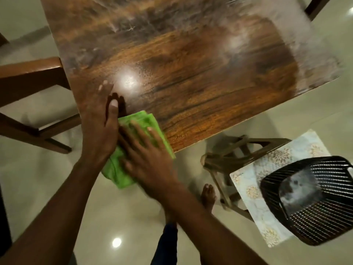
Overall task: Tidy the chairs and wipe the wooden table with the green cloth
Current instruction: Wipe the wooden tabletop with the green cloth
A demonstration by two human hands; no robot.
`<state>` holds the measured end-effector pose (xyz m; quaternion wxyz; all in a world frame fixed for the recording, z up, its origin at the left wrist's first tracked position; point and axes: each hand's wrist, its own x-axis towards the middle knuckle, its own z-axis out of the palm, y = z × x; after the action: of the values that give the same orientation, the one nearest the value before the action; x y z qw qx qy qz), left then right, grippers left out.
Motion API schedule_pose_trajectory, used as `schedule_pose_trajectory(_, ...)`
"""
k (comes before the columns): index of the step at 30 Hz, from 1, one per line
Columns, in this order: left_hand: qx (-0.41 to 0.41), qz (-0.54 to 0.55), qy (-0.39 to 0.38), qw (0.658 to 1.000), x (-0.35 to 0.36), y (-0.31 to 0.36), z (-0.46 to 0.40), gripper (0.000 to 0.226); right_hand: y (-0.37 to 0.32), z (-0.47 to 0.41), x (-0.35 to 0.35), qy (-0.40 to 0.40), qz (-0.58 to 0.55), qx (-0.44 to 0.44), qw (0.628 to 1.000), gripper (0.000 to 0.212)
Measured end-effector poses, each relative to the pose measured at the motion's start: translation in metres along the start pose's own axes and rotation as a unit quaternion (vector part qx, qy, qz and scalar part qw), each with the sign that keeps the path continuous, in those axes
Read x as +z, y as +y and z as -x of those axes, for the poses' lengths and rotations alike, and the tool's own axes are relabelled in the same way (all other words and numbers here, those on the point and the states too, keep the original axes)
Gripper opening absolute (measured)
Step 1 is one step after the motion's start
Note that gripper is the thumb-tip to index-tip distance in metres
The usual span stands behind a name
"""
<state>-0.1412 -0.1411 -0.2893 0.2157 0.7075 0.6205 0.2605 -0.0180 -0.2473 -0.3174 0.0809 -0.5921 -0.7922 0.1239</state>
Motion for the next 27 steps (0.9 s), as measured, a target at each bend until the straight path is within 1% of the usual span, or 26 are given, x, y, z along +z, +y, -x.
schedule_pose_trajectory(3, -0.003, 0.01, -0.033, 0.999, 0.02, 0.019, 0.012, 0.051, 0.089, 0.016, -0.024, 0.039, 0.04, 0.065, 0.996, 0.064)
schedule_pose_trajectory(5, 0.036, -0.027, -0.077, 0.996, 0.039, 0.033, 0.016, 0.057, 0.152, 0.024, -0.045, 0.045, 0.071, 0.091, 0.992, 0.065)
schedule_pose_trajectory(8, 0.112, -0.076, -0.137, 0.981, 0.071, 0.057, 0.011, 0.065, 0.233, 0.02, -0.071, 0.039, 0.096, 0.12, 0.987, 0.065)
schedule_pose_trajectory(10, 0.133, -0.094, -0.152, 0.975, 0.092, 0.075, 0.008, 0.066, 0.271, 0.009, -0.085, 0.03, 0.096, 0.129, 0.987, 0.064)
schedule_pose_trajectory(12, 0.12, -0.117, -0.14, 0.976, 0.11, 0.086, 0.006, 0.067, 0.293, -0.004, -0.096, 0.023, 0.09, 0.124, 0.988, 0.063)
schedule_pose_trajectory(14, 0.104, -0.151, -0.128, 0.975, 0.121, 0.09, 0.006, 0.068, 0.302, -0.012, -0.098, 0.022, 0.099, 0.118, 0.988, 0.062)
schedule_pose_trajectory(16, 0.108, -0.162, -0.121, 0.973, 0.123, 0.09, 0.007, 0.068, 0.298, -0.011, -0.096, 0.014, 0.101, 0.122, 0.987, 0.063)
schedule_pose_trajectory(18, 0.108, -0.166, -0.127, 0.972, 0.121, 0.089, 0.007, 0.069, 0.297, -0.008, -0.095, 0.01, 0.101, 0.128, 0.987, 0.064)
schedule_pose_trajectory(20, 0.104, -0.172, -0.137, 0.97, 0.121, 0.088, 0.006, 0.07, 0.291, -0.014, -0.103, -0.013, 0.096, 0.137, 0.986, 0.066)
schedule_pose_trajectory(21, 0.104, -0.167, -0.158, 0.968, 0.118, 0.091, 0.004, 0.07, 0.286, -0.015, -0.109, -0.031, 0.088, 0.143, 0.985, 0.07)
schedule_pose_trajectory(23, 0.101, -0.18, -0.21, 0.956, 0.105, 0.101, 0.001, 0.072, 0.258, -0.006, -0.126, -0.061, 0.071, 0.2, 0.975, 0.08)
schedule_pose_trajectory(24, 0.099, -0.189, -0.233, 0.949, 0.096, 0.107, -0.003, 0.072, 0.242, 0.005, -0.138, -0.039, 0.058, 0.242, 0.968, 0.079)
schedule_pose_trajectory(26, 0.044, -0.19, -0.296, 0.935, 0.079, 0.116, -0.01, 0.074, 0.218, 0.042, -0.147, 0.042, 0.037, 0.278, 0.959, 0.066)
schedule_pose_trajectory(27, 0.038, -0.192, -0.313, 0.929, 0.072, 0.124, -0.01, 0.075, 0.203, 0.073, -0.153, 0.052, 0.045, 0.294, 0.953, 0.062)
